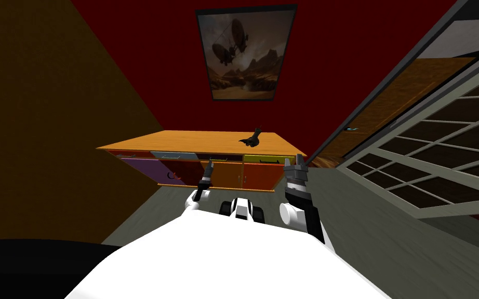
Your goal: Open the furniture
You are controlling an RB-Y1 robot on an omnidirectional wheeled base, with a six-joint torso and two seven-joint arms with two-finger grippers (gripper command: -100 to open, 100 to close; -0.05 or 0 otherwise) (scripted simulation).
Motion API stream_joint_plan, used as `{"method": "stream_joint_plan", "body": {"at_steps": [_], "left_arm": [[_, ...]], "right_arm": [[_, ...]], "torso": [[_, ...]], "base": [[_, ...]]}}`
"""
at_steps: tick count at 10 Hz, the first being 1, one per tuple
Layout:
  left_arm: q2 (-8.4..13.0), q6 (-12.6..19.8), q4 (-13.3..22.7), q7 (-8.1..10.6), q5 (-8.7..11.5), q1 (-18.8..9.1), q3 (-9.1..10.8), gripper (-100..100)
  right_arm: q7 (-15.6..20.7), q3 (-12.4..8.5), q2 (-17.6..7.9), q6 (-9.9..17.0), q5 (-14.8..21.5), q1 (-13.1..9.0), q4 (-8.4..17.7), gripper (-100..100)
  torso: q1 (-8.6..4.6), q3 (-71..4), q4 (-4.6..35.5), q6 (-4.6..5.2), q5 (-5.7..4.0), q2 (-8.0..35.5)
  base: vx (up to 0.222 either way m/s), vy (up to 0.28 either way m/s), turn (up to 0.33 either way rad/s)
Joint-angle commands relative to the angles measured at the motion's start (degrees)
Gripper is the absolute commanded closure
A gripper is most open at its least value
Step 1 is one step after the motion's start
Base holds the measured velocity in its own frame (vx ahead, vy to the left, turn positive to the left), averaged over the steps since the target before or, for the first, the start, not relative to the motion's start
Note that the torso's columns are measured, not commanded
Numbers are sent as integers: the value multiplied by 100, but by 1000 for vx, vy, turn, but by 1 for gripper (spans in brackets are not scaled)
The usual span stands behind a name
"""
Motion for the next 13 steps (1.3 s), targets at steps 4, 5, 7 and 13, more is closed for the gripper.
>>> {"method": "stream_joint_plan", "body": {"at_steps": [4, 5, 7, 13], "left_arm": [[159, 621, -82, 68, -2, -243, -13, -100], [183, 702, -92, 77, -3, -276, -14, -100], [254, 950, -125, 105, -4, -377, -19, -100], [429, 1566, -206, 173, -7, -628, -31, -100]], "right_arm": [[0, 0, 0, 0, 0, 0, 0, 0], [0, 0, 0, 0, 0, 0, 0, 0], [0, 0, 0, 0, 0, 0, 0, 0], [0, 0, 0, 0, 0, 0, 0, 0]], "torso": [[0, -3, -1, 0, 0, -5], [-2, -1, 0, 0, -1, -1], [0, 0, 0, 0, 0, 0], [-1, -1, -1, 0, 0, -2]], "base": [[-38, -27, 0], [-51, -37, 0], [-48, -32, 1], [-41, -29, 0]]}}
